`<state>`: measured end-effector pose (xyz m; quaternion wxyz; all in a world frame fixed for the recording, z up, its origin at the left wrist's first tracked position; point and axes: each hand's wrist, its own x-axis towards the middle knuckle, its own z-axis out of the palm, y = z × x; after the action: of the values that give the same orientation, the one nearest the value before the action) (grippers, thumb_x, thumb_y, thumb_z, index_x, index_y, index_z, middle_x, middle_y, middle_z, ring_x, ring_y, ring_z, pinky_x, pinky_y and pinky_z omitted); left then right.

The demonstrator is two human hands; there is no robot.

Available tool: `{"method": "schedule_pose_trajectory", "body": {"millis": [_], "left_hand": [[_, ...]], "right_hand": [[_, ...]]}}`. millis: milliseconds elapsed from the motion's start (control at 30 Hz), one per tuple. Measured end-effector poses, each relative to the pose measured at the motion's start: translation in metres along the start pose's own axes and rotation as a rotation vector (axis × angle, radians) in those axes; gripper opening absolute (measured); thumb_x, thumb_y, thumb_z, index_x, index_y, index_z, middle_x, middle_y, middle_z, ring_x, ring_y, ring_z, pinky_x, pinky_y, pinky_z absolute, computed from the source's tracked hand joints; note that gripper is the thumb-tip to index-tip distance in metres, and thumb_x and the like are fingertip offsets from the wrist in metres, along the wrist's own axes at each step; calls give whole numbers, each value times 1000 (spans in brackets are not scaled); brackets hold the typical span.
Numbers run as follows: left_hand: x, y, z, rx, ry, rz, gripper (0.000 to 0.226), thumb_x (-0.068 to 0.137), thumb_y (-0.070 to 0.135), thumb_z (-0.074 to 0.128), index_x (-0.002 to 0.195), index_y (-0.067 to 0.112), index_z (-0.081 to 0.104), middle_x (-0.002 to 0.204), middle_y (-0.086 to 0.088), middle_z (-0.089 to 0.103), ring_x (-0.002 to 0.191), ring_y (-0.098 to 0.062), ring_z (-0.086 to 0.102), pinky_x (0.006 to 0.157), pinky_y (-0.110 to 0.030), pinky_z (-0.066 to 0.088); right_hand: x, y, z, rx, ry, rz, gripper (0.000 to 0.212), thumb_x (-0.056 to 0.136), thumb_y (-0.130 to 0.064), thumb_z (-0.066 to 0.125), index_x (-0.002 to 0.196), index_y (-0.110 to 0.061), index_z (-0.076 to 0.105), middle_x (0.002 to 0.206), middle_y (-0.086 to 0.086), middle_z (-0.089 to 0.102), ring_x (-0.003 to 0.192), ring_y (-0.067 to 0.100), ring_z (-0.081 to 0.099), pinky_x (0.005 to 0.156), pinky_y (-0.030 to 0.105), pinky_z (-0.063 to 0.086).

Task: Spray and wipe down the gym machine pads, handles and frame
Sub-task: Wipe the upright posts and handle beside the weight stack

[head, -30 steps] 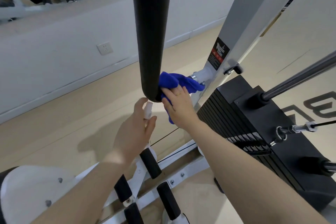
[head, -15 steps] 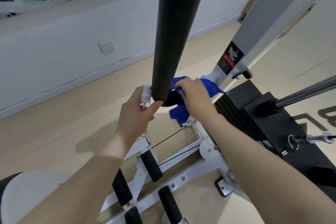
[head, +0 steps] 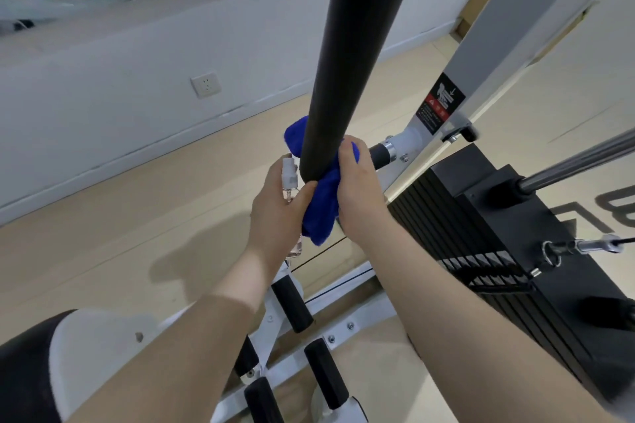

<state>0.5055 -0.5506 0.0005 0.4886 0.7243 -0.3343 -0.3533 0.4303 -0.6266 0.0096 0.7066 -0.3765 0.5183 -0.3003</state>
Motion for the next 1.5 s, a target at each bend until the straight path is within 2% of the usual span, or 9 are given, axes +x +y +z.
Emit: {"method": "schedule_pose_trajectory", "body": {"millis": [200,367,533,700,967,1133,1333,1400,1500], "left_hand": [[3,2,-3,62,-29,20,25,91,20,54,90,43,44,85,15,58,70,-3,59,55,-4,43],[0,-2,-6,15,-76,-58,15,92,26,53,104,34,49,80,9,58,50,0,56,52,-13,48],[3,-3,-8,21,-64,-82,17,93,24,51,103,38,48,82,8,62,50,-2,57,56,-21,51],[2,-2,-14,-59,-154,-170,29,91,11,47,112,30,54,83,3,66,56,-14,58,64,-32,54],[-4,-3,-19,-149,-221,-223,32,92,12,48,106,41,51,68,-5,57,52,-13,55,56,-24,51],[-10,-6,-28,-146,-127,-332,23,92,15,50,102,35,52,65,-6,55,53,-16,53,57,-28,48],[-18,11,-44,-281,191,-340,20,92,11,50,106,23,58,82,5,64,56,-17,54,63,-34,51],[-20,16,-48,-289,178,-298,18,92,11,51,104,24,57,91,5,64,57,-16,55,64,-33,52],[-21,19,-54,-342,171,-271,15,91,11,53,101,22,57,89,0,64,54,-16,53,60,-31,51]], "right_hand": [[20,46,-3,-683,221,-458,19,93,-8,47,111,-10,48,96,-1,54,90,17,54,80,31,46],[51,42,-69,-1628,86,-720,79,72,-5,72,141,-18,36,145,13,36,129,36,33,107,45,29],[67,13,-64,-1263,382,-451,66,81,8,44,138,-24,39,143,7,34,120,31,37,99,36,34],[21,37,-13,-679,60,-267,44,91,0,41,121,-32,48,118,-1,52,100,16,55,91,37,48],[52,25,-43,-1548,181,-607,57,80,-2,53,133,-21,44,128,7,51,107,28,48,86,38,43],[16,29,-10,-909,143,-303,45,85,6,47,124,-15,49,104,5,55,85,16,56,70,22,44],[-58,25,-6,-1110,30,-368,48,93,-15,49,139,-21,36,111,1,50,91,11,55,77,20,44],[-72,10,-4,-1358,-35,-478,54,88,-15,57,139,-19,37,115,1,53,92,14,57,79,24,48],[-74,-7,4,-1584,54,-1290,48,74,-1,64,121,-8,58,105,11,64,88,26,60,76,35,54]]}}
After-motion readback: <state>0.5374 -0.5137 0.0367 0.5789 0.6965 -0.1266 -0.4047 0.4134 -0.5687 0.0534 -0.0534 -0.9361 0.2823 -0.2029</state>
